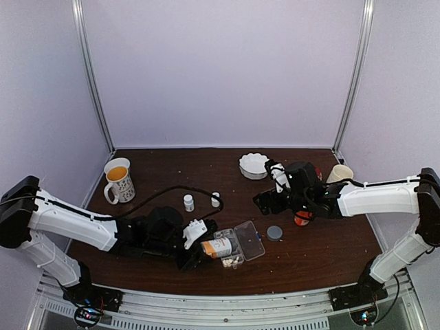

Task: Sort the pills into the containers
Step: Pour the pill into the compartment of the pill container.

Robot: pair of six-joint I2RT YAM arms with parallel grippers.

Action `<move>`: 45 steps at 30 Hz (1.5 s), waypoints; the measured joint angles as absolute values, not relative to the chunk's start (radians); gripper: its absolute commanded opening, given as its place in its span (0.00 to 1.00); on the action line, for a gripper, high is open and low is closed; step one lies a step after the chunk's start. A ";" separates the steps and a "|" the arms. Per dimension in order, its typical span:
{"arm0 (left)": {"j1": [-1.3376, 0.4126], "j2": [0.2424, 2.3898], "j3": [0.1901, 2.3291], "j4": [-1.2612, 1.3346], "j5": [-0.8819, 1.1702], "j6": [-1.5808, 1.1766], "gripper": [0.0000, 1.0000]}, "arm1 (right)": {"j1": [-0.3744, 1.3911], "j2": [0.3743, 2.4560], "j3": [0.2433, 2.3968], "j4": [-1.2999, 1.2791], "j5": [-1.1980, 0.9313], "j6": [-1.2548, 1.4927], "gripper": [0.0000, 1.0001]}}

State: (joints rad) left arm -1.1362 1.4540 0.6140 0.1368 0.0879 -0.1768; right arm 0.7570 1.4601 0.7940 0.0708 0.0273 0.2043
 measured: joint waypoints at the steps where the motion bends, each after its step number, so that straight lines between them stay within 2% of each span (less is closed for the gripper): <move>1: -1.136 1.458 0.616 0.136 0.088 -0.177 0.00 | 0.757 1.460 0.794 0.071 0.027 0.204 0.92; 45: -1.113 1.483 0.619 0.131 0.153 -0.213 0.00 | 0.757 1.476 0.794 0.056 0.028 0.187 0.91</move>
State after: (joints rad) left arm -1.1126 1.4834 0.6193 0.1310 0.1528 -0.2127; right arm 0.7570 1.4757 0.7940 0.0559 0.0277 0.1867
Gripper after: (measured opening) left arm 0.517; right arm 0.911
